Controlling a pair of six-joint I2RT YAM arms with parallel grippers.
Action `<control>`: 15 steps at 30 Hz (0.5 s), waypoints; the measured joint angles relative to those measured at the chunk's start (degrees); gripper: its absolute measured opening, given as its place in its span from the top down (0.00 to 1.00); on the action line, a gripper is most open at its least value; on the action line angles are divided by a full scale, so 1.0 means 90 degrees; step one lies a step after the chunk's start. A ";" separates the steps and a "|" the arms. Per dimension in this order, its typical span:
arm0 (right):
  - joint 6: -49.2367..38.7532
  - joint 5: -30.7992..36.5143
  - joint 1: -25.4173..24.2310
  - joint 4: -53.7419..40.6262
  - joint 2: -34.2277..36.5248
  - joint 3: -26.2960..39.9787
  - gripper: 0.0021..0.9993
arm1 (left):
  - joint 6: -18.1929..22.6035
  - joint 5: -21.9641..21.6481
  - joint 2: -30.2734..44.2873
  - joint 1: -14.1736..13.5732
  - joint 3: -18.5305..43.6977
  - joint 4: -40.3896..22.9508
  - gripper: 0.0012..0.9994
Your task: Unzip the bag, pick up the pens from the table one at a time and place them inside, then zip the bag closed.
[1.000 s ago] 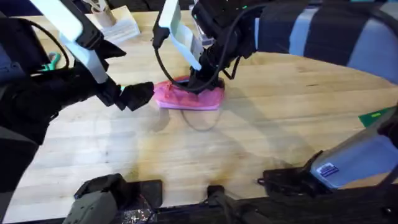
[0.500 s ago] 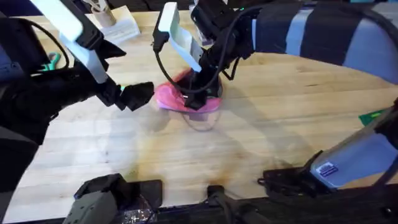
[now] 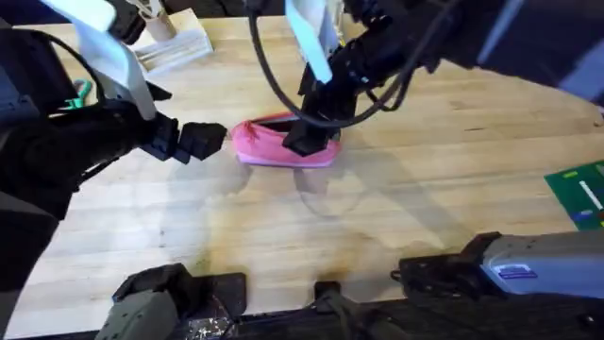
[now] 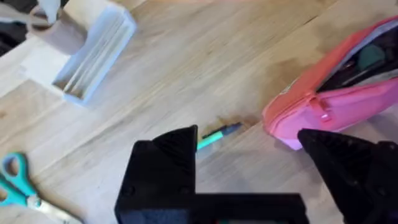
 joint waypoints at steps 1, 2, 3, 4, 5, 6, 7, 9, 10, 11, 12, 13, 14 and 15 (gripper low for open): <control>0.0111 0.0000 0.0000 -0.0013 -0.0133 0.0000 0.00 | -0.0010 -0.0113 0.0003 0.0000 0.0000 -0.0028 0.01; 0.0220 0.0000 0.0000 -0.0015 -0.0247 0.0000 0.00 | -0.0020 -0.0222 0.0013 0.0000 0.0000 -0.0050 0.01; 0.0332 0.0000 0.0000 -0.0017 -0.0368 0.0000 0.00 | -0.0019 -0.0347 0.0040 0.0000 0.0000 -0.0077 0.01; 0.0410 0.0000 0.0000 -0.0019 -0.0472 0.0000 0.00 | -0.0012 -0.0422 0.0080 0.0001 0.0000 -0.0103 0.01; 0.0474 0.0000 0.0000 -0.0019 -0.0570 0.0000 0.00 | 0.0017 -0.0518 0.0153 0.0001 0.0000 -0.0134 0.01; 0.0528 -0.0002 0.0000 -0.0019 -0.0648 0.0000 0.00 | 0.0055 -0.0588 0.0233 0.0000 0.0000 -0.0150 0.01; 0.0627 -0.0002 0.0000 -0.0021 -0.0837 0.0000 0.00 | 0.0223 -0.0755 0.0567 0.0002 0.0000 -0.0153 0.01; 0.0727 -0.0002 0.0000 -0.0027 -0.0906 0.0000 0.00 | 0.0404 -0.1032 0.1091 0.0002 0.0000 -0.0158 0.01; 0.0753 -0.0002 0.0000 -0.0033 -0.0905 0.0000 0.00 | 0.0429 -0.1112 0.1215 0.0002 0.0009 -0.0178 0.01; 0.0802 -0.0002 0.0000 -0.0034 -0.0906 0.0000 0.00 | 0.0462 -0.1187 0.1339 0.0002 0.0030 -0.0200 0.01; 0.0836 -0.0002 0.0000 -0.0034 -0.0906 0.0000 0.00 | 0.0488 -0.1239 0.1445 0.0000 0.0065 -0.0216 0.01; 0.0874 -0.0002 0.0000 -0.0034 -0.0906 0.0000 0.00 | 0.0534 -0.1324 0.1587 0.0000 0.0142 -0.0238 0.01; 0.0897 -0.0002 0.0000 -0.0034 -0.0905 0.0000 0.00 | 0.0594 -0.1387 0.1714 0.0002 0.0232 -0.0264 0.01; 0.0913 -0.0002 0.0000 -0.0034 -0.0906 0.0000 0.00 | 0.0674 -0.1456 0.1848 0.0002 0.0364 -0.0331 0.01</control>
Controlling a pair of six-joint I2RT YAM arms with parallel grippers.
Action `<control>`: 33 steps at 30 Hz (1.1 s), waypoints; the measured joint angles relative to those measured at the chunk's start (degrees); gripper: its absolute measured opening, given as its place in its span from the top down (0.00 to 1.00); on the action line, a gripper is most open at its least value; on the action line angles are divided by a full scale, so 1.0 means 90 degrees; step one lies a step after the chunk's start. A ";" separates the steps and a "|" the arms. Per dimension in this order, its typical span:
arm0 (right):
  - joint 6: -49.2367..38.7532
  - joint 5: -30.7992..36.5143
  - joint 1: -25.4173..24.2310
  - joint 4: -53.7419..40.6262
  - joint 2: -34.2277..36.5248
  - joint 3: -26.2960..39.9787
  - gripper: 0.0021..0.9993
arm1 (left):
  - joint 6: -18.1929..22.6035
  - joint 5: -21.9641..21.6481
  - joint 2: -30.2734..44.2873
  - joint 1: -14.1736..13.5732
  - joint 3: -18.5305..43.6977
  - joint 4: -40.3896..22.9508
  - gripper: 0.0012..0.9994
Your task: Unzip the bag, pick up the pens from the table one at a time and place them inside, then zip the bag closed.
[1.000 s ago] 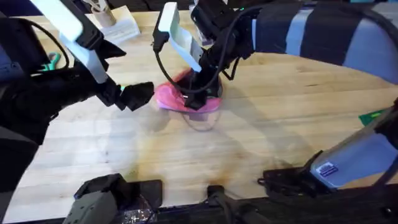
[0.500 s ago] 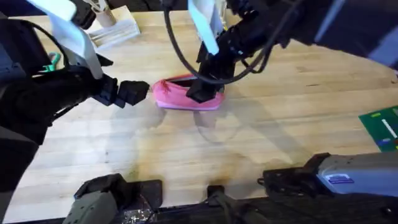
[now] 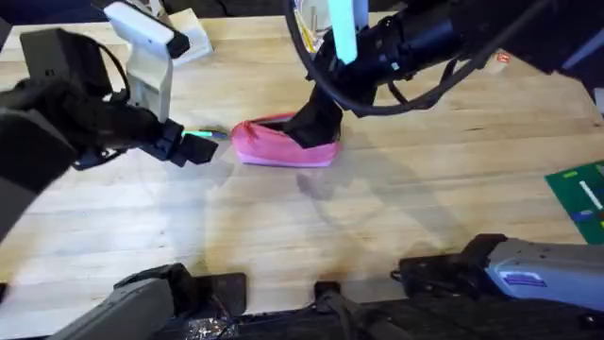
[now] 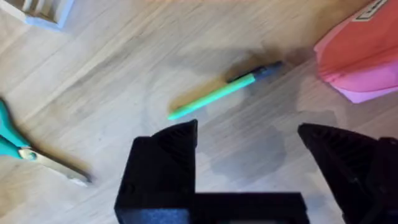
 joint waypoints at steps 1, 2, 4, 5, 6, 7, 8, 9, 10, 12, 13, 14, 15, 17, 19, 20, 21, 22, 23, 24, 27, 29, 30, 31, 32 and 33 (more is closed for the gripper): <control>0.0009 0.0000 0.0000 0.0000 0.0000 0.0000 0.00 | 0.0073 -0.0040 0.0120 0.0006 0.0137 -0.0061 0.01; 0.0024 0.0000 0.0000 0.0000 0.0000 0.0000 0.00 | 0.0166 -0.0068 0.0272 0.0020 0.0317 -0.0133 0.01; 0.0035 0.0000 0.0000 0.0000 0.0000 0.0000 0.00 | 0.0317 -0.0105 0.0538 0.0074 0.0638 -0.0226 0.01; 0.0071 0.0000 0.0000 -0.0002 0.0000 0.0000 0.00 | 0.0463 -0.0171 0.0946 0.0212 0.1038 -0.0325 0.01; 0.0073 0.0000 0.0000 -0.0002 0.0000 0.0000 0.00 | 0.0490 -0.0187 0.1072 0.0253 0.1129 -0.0344 0.01; 0.0078 0.0000 0.0000 0.0000 0.0000 0.0000 0.00 | 0.0514 -0.0202 0.1215 0.0289 0.1216 -0.0358 0.01; 0.0094 0.0000 0.0000 0.0000 0.0000 0.0000 0.00 | 0.0533 -0.0208 0.1337 0.0317 0.1271 -0.0361 0.01; 0.0097 0.0000 0.0000 -0.0002 0.0000 0.0000 0.00 | 0.0552 -0.0211 0.1460 0.0340 0.1311 -0.0359 0.01; 0.0097 0.0000 0.0000 -0.0001 0.0000 0.0000 0.00 | 0.0580 -0.0217 0.1560 0.0345 0.1330 -0.0352 0.01; 0.0097 0.0000 0.0000 -0.0002 0.0000 0.0000 0.00 | 0.0667 -0.0227 0.1743 0.0342 0.1338 -0.0344 0.01; 0.0098 0.0000 0.0000 -0.0002 0.0000 0.0000 0.00 | 0.0720 -0.0229 0.1827 0.0342 0.1338 -0.0344 0.01; 0.0100 0.0000 0.0000 -0.0002 0.0000 0.0000 0.00 | 0.0861 -0.0231 0.2022 0.0340 0.1338 -0.0340 0.01; 0.0100 0.0000 0.0000 -0.0002 0.0000 0.0000 0.00 | 0.0892 -0.0230 0.2080 0.0340 0.1338 -0.0339 0.01; 0.0100 0.0000 0.0000 -0.0002 0.0000 0.0000 0.00 | 0.0942 -0.0231 0.2200 0.0340 0.1338 -0.0340 0.01; 0.0100 0.0000 0.0000 0.0000 0.0000 0.0000 0.00 | 0.0965 -0.0229 0.2321 0.0340 0.1338 -0.0339 0.01; 0.0100 0.0000 0.0000 -0.0002 0.0000 0.0000 0.00 | 0.0973 -0.0222 0.2388 0.0338 0.1338 -0.0342 0.01; 0.0101 0.0000 0.0000 -0.0002 0.0000 0.0000 0.00 | 0.0983 -0.0206 0.2458 0.0338 0.1338 -0.0346 0.01; 0.0100 0.0000 0.0000 -0.0002 0.0000 0.0000 0.00 | 0.0983 -0.0182 0.2515 0.0338 0.1338 -0.0346 0.01; 0.0100 0.0000 0.0000 0.0000 0.0000 0.0000 0.00 | 0.0980 -0.0155 0.2567 0.0338 0.1338 -0.0349 0.01; 0.0100 0.0000 0.0000 -0.0001 0.0000 0.0000 0.00 | 0.0980 -0.0109 0.2612 0.0338 0.1338 -0.0360 0.01; 0.0101 0.0000 0.0000 0.0000 0.0000 0.0000 0.00 | 0.0980 -0.0002 0.2679 0.0338 0.1338 -0.0364 0.01; 0.0100 0.0000 0.0000 -0.0002 0.0000 0.0000 0.00 | 0.0980 0.0030 0.2679 0.0338 0.1338 -0.0359 0.01; 0.0101 0.0000 0.0000 0.0000 0.0000 0.0000 0.00 | 0.0982 0.0043 0.2679 0.0338 0.1338 -0.0336 0.01; 0.0102 0.0000 0.0000 0.0000 0.0000 0.0000 0.00 | 0.0980 0.0043 0.2679 0.0338 0.1338 -0.0306 0.01; 0.0102 0.0000 0.0000 -0.0002 0.0000 0.0000 0.00 | 0.0982 0.0050 0.2679 0.0338 0.1338 -0.0257 0.01; 0.0102 0.0000 0.0000 -0.0002 0.0000 0.0000 0.00 | 0.0980 0.0065 0.2679 0.0338 0.1338 -0.0212 0.01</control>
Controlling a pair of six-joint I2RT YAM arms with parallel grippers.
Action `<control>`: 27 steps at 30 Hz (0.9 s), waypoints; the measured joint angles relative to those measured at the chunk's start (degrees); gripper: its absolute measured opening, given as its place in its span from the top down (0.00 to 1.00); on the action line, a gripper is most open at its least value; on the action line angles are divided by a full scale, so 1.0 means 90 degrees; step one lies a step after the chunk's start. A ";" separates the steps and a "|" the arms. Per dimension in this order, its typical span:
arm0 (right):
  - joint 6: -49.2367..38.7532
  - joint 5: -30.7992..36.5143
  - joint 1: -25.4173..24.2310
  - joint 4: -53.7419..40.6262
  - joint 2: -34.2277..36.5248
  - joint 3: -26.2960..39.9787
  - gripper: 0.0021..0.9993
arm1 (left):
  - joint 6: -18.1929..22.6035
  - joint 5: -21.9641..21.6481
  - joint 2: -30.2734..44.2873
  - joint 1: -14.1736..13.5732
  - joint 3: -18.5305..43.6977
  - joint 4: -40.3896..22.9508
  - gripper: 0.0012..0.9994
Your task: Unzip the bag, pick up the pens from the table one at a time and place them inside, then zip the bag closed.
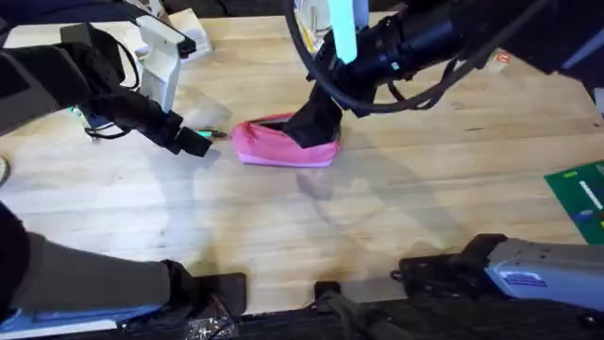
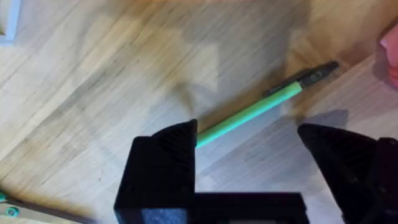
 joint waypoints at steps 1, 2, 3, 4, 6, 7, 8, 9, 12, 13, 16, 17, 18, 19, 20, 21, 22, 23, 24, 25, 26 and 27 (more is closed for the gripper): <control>-0.0001 0.0000 0.0000 0.0001 0.0000 0.0000 0.00 | 0.0000 0.0022 0.0000 0.0000 0.0000 0.0023 0.01; 0.0000 0.0000 0.0000 0.0002 0.0000 0.0000 0.00 | 0.0000 0.0043 0.0000 0.0000 0.0000 0.0033 0.01; 0.0000 0.0000 0.0000 0.0000 0.0000 0.0000 0.00 | 0.0000 0.0061 0.0000 0.0000 0.0000 0.0033 0.01; 0.0000 0.0000 0.0000 0.0001 0.0000 0.0000 0.00 | 0.0000 0.0075 0.0008 0.0000 0.0000 0.0020 0.01; 0.0000 0.0000 0.0000 0.0000 0.0000 0.0000 0.00 | 0.0000 0.0094 0.0075 0.0000 0.0005 -0.0028 0.01; 0.0000 0.0000 0.0000 0.0000 0.0000 0.0000 0.00 | -0.0002 0.0134 0.0126 0.0000 0.0024 -0.0054 0.01; 0.0000 0.0000 0.0000 0.0000 0.0000 0.0000 0.00 | -0.0002 0.0158 0.0160 0.0013 0.0063 -0.0082 0.01; 0.0000 0.0000 0.0000 0.0000 0.0000 0.0000 0.00 | -0.0002 0.0186 0.0196 0.0022 0.0092 -0.0108 0.01; 0.0014 0.0000 0.0000 0.0000 0.0000 0.0000 0.00 | 0.0002 0.0225 0.0284 0.0036 0.0177 -0.0171 0.01; 0.0013 0.0000 0.0000 0.0000 0.0002 0.0000 0.00 | 0.0000 0.0233 0.0301 0.0036 0.0196 -0.0176 0.01; 0.0015 0.0000 0.0000 0.0000 0.0000 0.0000 0.00 | 0.0002 0.0244 0.0333 0.0036 0.0231 -0.0195 0.01; 0.0015 0.0000 0.0000 0.0002 0.0000 0.0000 0.00 | 0.0002 0.0244 0.0333 0.0036 0.0231 -0.0196 0.01; 0.0015 0.0000 0.0000 0.0000 0.0000 0.0000 0.00 | 0.0002 0.0243 0.0333 0.0036 0.0231 -0.0199 0.01; 0.0015 0.0000 0.0000 0.0000 0.0000 0.0000 0.00 | 0.0002 0.0242 0.0333 0.0036 0.0231 -0.0202 0.01; 0.0015 0.0000 0.0000 0.0000 0.0002 0.0000 0.00 | 0.0002 0.0237 0.0333 0.0036 0.0233 -0.0202 0.01; 0.0015 0.0000 0.0000 0.0002 0.0000 0.0000 0.00 | 0.0002 0.0236 0.0333 0.0036 0.0233 -0.0205 0.01; 0.0015 0.0000 0.0000 0.0000 0.0000 0.0000 0.00 | 0.0002 0.0235 0.0333 0.0036 0.0233 -0.0205 0.01; 0.0015 0.0000 0.0000 0.0001 0.0000 0.0000 0.00 | 0.0002 0.0235 0.0333 0.0036 0.0233 -0.0204 0.01; 0.0015 0.0000 0.0000 0.0001 0.0000 0.0000 0.00 | 0.0002 0.0235 0.0333 0.0036 0.0233 -0.0202 0.01; 0.0015 0.0000 0.0000 0.0002 0.0001 0.0000 0.00 | 0.0002 0.0235 0.0333 0.0036 0.0233 -0.0202 0.01; 0.0015 0.0000 0.0000 0.0000 0.0000 0.0000 0.00 | 0.0002 0.0235 0.0333 0.0036 0.0233 -0.0202 0.01; 0.0015 0.0000 0.0000 0.0002 0.0001 0.0000 0.00 | 0.0002 0.0235 0.0333 0.0036 0.0233 -0.0205 0.01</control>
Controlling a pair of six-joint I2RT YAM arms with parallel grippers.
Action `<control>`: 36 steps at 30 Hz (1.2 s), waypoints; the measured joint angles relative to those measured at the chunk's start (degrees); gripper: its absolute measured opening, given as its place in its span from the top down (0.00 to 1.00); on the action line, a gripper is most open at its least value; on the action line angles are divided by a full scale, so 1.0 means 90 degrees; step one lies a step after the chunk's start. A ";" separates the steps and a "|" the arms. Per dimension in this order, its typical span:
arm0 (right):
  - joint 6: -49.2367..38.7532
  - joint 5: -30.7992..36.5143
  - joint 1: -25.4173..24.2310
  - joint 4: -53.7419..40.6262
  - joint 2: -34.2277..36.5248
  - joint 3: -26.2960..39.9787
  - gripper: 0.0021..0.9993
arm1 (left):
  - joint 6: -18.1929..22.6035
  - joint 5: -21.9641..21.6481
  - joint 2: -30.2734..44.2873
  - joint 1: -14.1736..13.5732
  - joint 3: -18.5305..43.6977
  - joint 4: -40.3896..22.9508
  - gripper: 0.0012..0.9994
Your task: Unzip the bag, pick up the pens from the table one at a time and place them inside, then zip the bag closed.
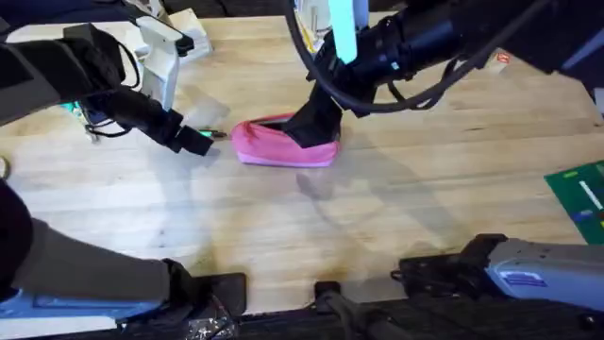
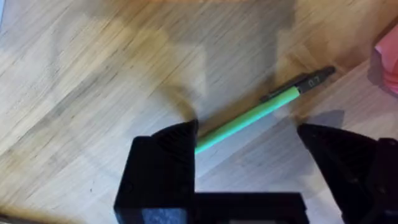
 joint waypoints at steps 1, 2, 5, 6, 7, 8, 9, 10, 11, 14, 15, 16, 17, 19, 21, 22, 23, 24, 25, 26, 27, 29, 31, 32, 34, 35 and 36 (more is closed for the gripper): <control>0.0000 0.0000 0.0000 -0.0001 -0.0001 0.0000 0.00 | 0.0000 0.0000 0.0000 0.0000 0.0000 0.0002 0.01; 0.0000 0.0000 0.0000 0.0001 -0.0001 0.0000 0.00 | 0.0000 0.0000 0.0000 0.0000 0.0000 0.0002 0.01; 0.0000 0.0000 0.0000 0.0001 -0.0001 0.0000 0.00 | 0.0000 0.0000 0.0000 0.0000 0.0000 0.0002 0.01; 0.0000 0.0000 0.0000 0.0000 -0.0001 0.0000 0.00 | 0.0000 0.0000 0.0000 0.0000 0.0000 0.0002 0.01; 0.0000 0.0000 0.0000 0.0000 -0.0001 0.0000 0.00 | 0.0000 0.0000 0.0000 0.0000 0.0000 0.0002 0.01; 0.0000 0.0000 0.0000 -0.0001 -0.0001 0.0000 0.00 | -0.0002 -0.0004 0.0000 0.0000 0.0000 0.0002 0.01; 0.0000 0.0000 0.0000 0.0000 0.0001 0.0000 0.00 | 0.0000 -0.0010 0.0000 0.0000 0.0000 0.0002 0.01; 0.0000 0.0000 0.0000 0.0000 -0.0001 0.0000 0.00 | 0.0000 -0.0015 0.0000 0.0000 0.0000 0.0001 0.01; 0.0000 0.0000 0.0000 -0.0001 -0.0001 0.0000 0.00 | 0.0000 -0.0017 0.0000 0.0000 0.0000 0.0000 0.01; 0.0000 0.0000 0.0000 -0.0002 0.0001 0.0000 0.00 | 0.0000 -0.0022 0.0000 0.0000 0.0000 0.0000 0.01; 0.0000 0.0000 0.0000 -0.0002 -0.0001 0.0000 0.00 | 0.0000 -0.0022 0.0000 0.0000 0.0000 0.0000 0.01; 0.0000 0.0000 0.0000 0.0001 -0.0001 0.0000 0.00 | -0.0002 -0.0022 0.0000 0.0000 0.0000 0.0000 0.01; 0.0000 0.0000 0.0000 0.0001 -0.0001 0.0000 0.00 | -0.0001 -0.0022 0.0000 0.0000 0.0000 0.0000 0.01; 0.0000 0.0000 0.0000 -0.0002 -0.0001 0.0000 0.00 | -0.0014 -0.0025 0.0000 0.0000 0.0001 0.0022 0.09; 0.0000 0.0000 0.0000 0.0001 -0.0001 0.0000 0.00 | -0.0015 -0.0015 0.0024 0.0000 0.0019 0.0036 0.25; 0.0000 0.0000 0.0000 -0.0002 -0.0001 0.0000 0.00 | -0.0023 -0.0002 0.0036 0.0000 0.0029 0.0047 0.35; 0.0000 0.0000 0.0000 -0.0002 0.0000 0.0000 0.00 | -0.0018 0.0005 0.0039 0.0000 0.0032 0.0058 0.44; 0.0000 0.0000 0.0000 0.0001 -0.0001 0.0000 0.00 | -0.0021 0.0023 0.0041 0.0000 0.0032 0.0056 0.52; 0.0000 0.0000 0.0000 -0.0002 -0.0001 0.0000 0.00 | -0.0015 0.0044 0.0041 -0.0002 0.0032 0.0046 0.62; 0.0000 0.0000 0.0000 0.0000 -0.0001 0.0000 0.00 | -0.0022 0.0065 0.0041 -0.0005 0.0032 0.0029 0.73; 0.0000 0.0000 0.0000 -0.0002 -0.0001 0.0000 0.00 | -0.0022 0.0109 0.0041 -0.0016 0.0032 0.0009 0.86; 0.0000 0.0000 0.0000 -0.0002 -0.0001 0.0000 0.00 | -0.0019 0.0146 0.0036 -0.0044 0.0035 -0.0017 0.95; 0.0000 0.0000 0.0000 0.0001 -0.0001 0.0000 0.00 | -0.0021 0.0167 0.0036 -0.0041 0.0036 -0.0017 0.95; 0.0000 0.0000 0.0000 -0.0002 -0.0001 0.0000 0.00 | -0.0022 0.0170 0.0036 -0.0041 0.0036 -0.0017 0.95; 0.0000 0.0000 0.0000 -0.0002 -0.0001 0.0000 0.00 | -0.0022 0.0170 0.0036 -0.0041 0.0036 -0.0017 0.95; 0.0000 0.0000 0.0000 -0.0002 -0.0001 0.0000 0.00 | -0.0022 0.0168 0.0036 -0.0044 0.0036 -0.0017 0.96; 0.0000 0.0000 0.0000 -0.0002 -0.0001 0.0000 0.00 | -0.0022 0.0170 0.0036 -0.0041 0.0036 -0.0022 0.96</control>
